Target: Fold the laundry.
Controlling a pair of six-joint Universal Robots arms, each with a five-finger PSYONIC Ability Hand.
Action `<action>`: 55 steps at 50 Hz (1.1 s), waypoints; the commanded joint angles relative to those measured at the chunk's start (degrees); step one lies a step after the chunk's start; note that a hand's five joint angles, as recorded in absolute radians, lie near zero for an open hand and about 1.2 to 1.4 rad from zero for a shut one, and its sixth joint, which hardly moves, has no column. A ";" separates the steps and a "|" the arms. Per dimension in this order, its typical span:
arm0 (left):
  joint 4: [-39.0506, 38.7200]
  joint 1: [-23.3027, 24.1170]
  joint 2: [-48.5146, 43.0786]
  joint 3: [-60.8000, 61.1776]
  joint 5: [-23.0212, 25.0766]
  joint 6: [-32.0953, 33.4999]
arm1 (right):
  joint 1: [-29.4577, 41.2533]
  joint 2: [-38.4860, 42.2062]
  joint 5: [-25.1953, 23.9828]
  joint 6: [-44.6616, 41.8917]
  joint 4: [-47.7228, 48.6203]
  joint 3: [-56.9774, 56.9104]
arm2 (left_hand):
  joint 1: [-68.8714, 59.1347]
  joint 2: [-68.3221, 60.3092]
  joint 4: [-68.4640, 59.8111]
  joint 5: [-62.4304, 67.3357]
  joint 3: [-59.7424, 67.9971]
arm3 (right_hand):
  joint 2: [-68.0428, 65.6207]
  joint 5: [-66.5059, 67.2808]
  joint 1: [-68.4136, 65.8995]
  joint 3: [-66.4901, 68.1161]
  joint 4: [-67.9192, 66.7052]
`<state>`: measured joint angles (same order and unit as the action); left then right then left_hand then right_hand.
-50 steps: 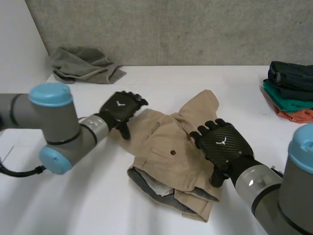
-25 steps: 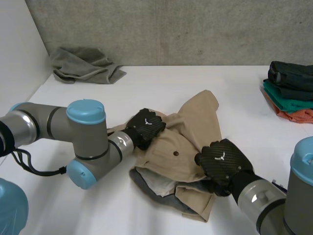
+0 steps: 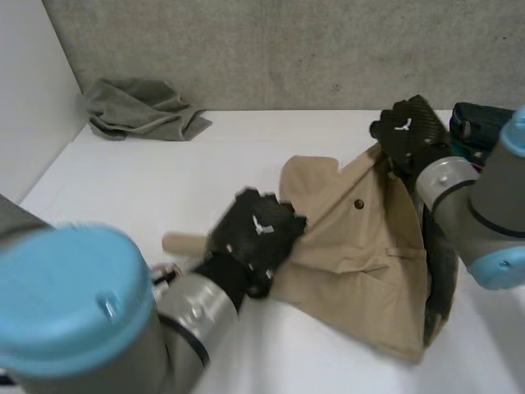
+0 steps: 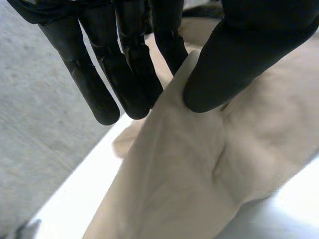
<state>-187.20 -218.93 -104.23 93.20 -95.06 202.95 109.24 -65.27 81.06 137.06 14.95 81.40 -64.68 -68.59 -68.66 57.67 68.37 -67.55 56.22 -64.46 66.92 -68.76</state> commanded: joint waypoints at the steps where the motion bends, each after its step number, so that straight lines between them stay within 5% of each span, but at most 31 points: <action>1: 0.25 7.46 -4.84 -1.96 -3.02 -6.93 | 0.27 5.68 -10.30 4.61 0.60 -0.98 | -15.32 -11.41 -11.34 12.33 11.63 | 0.54 0.78 -2.55 0.09 1.75; 4: 0.43 7.64 -5.02 -2.58 -2.93 -10.63 | -0.34 5.42 -12.07 7.85 0.60 -0.28 | -15.32 -11.41 -11.34 12.33 11.63 | 32.25 -30.93 29.16 -31.63 33.47; 6: 0.87 7.64 -4.23 -3.02 -2.76 -14.06 | -1.13 5.06 -11.28 9.01 0.08 -0.19 | -12.18 -8.27 -8.20 9.19 8.48 | 39.77 -38.45 36.68 -39.14 40.98; 9: 1.66 7.47 -3.09 -3.46 -2.84 -15.47 | -3.41 3.31 -7.69 10.50 -0.89 0.16 | 23.69 27.60 27.68 -26.69 -27.39 | 49.70 -48.38 46.61 -49.08 50.92; 10: 1.84 7.29 -2.39 -3.55 -2.93 -15.39 | -3.86 2.52 -6.63 10.51 -1.41 0.34 | 25.35 29.26 29.33 -28.34 -29.04 | 50.89 -49.57 47.80 -50.26 52.10; 16: 3.15 1.68 3.59 -3.55 -2.85 -13.98 | -7.54 -6.34 -0.91 10.33 -13.69 -0.54 | 33.10 37.01 37.08 -36.09 -36.79 | 51.24 -49.92 48.15 -50.61 52.45; 24: 4.21 -9.40 7.38 -4.08 -1.62 -10.82 | -8.87 -15.15 -0.73 12.87 -22.60 -0.63 | 34.77 38.68 38.76 -37.77 -38.47 | 51.24 -49.91 48.15 -50.61 52.45; 36: 4.73 -13.71 -2.63 -12.42 2.77 -10.38 | -8.61 -17.70 -0.82 27.99 -25.06 -2.73 | 42.01 45.92 45.99 -45.00 -45.71 | 49.73 -48.40 46.64 -49.10 50.94; 49: 3.95 -16.70 -25.73 -34.80 15.34 -4.24 | -3.87 -0.93 -0.03 36.78 -27.26 -11.96 | 46.04 49.95 50.02 -49.03 -49.73 | 49.72 -48.40 46.63 -49.10 50.94; 55: 3.86 -17.23 -31.65 -40.55 15.61 -3.17 | -2.28 7.69 3.04 37.40 -26.82 -16.79 | 48.07 51.98 52.06 -51.06 -51.77 | 49.72 -48.40 46.63 -49.10 50.94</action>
<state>-183.10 -235.54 -130.24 58.43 -80.30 198.25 104.96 -65.63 81.35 173.80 -12.18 69.15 -18.79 -18.03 -17.97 7.32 18.20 -17.40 5.71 -18.22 17.06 -17.31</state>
